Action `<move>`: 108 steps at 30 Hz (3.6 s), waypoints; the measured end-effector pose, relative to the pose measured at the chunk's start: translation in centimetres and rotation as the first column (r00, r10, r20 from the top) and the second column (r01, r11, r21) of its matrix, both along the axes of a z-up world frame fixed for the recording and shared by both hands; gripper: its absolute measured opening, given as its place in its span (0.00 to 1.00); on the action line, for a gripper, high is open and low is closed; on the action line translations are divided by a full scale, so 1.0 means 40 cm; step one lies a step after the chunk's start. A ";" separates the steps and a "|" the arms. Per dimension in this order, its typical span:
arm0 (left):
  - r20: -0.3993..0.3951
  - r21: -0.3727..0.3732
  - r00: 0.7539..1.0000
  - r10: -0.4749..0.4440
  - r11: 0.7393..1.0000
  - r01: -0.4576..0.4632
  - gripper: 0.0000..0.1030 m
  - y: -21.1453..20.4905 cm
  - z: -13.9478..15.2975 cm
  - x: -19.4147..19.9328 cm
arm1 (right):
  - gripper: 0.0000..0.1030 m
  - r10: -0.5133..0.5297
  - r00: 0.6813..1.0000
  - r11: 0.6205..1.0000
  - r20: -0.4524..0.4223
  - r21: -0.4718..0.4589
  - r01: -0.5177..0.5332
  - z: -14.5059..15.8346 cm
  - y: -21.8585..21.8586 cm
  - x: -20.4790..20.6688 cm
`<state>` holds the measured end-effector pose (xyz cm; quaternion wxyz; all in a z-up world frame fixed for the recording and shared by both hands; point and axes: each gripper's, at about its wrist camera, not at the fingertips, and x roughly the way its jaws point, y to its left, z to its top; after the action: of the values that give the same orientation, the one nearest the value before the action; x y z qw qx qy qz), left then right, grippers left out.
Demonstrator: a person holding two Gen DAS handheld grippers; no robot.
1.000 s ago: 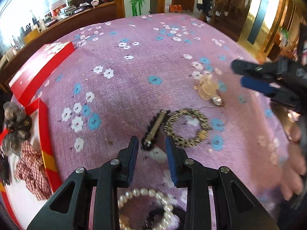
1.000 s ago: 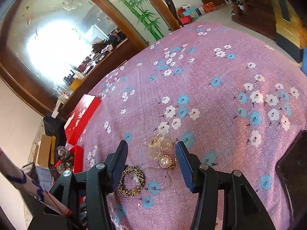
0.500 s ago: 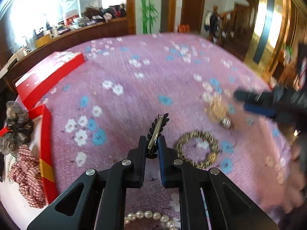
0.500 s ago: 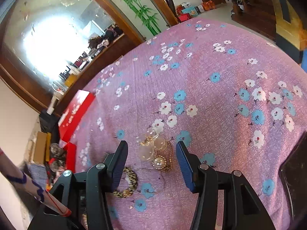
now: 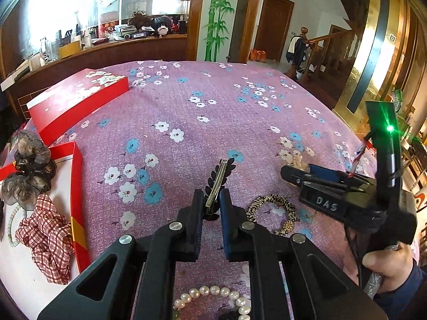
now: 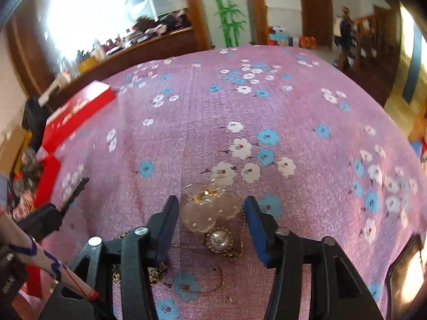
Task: Organize jewelry
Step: 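Move the left gripper to the black barrette while the right approaches the clear flower earrings, then grasp the black barrette with the left gripper while the right grasps the clear flower earrings, then carry the barrette and earrings over the red box and open both grippers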
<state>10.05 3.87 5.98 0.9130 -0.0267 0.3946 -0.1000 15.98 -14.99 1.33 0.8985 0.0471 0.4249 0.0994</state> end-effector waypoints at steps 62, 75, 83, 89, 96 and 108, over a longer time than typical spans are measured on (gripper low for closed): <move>0.060 0.083 0.998 0.035 0.996 -0.040 0.11 -0.006 0.009 -0.016 | 0.44 0.077 0.987 0.990 0.142 0.109 -0.093 0.106 0.015 -0.126; 0.073 0.066 0.997 0.040 0.997 -0.045 0.11 0.000 0.026 -0.020 | 0.44 0.086 0.981 0.990 0.175 0.098 -0.104 0.121 0.027 -0.136; 0.087 0.032 0.993 0.078 0.996 -0.081 0.11 0.019 0.074 -0.067 | 0.44 0.091 0.975 0.991 0.201 0.082 -0.110 0.127 0.032 -0.138; 0.114 0.018 0.986 0.126 0.992 -0.128 0.12 0.092 0.101 -0.174 | 0.44 0.096 0.976 0.988 0.195 0.103 -0.117 0.133 0.028 -0.139; 0.135 0.007 0.957 0.256 0.966 -0.260 0.12 0.265 0.116 -0.288 | 0.44 0.106 0.974 0.978 0.198 0.158 -0.138 0.181 0.047 -0.186; 0.077 -0.060 0.890 0.450 0.893 -0.446 0.12 0.544 0.061 -0.364 | 0.45 0.342 0.926 0.916 0.161 0.165 -0.367 0.222 0.285 -0.296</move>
<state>-4.52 25.61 8.43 0.9274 -0.1310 0.3347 0.1039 4.13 -3.60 10.20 0.8823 0.0493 0.3557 0.3041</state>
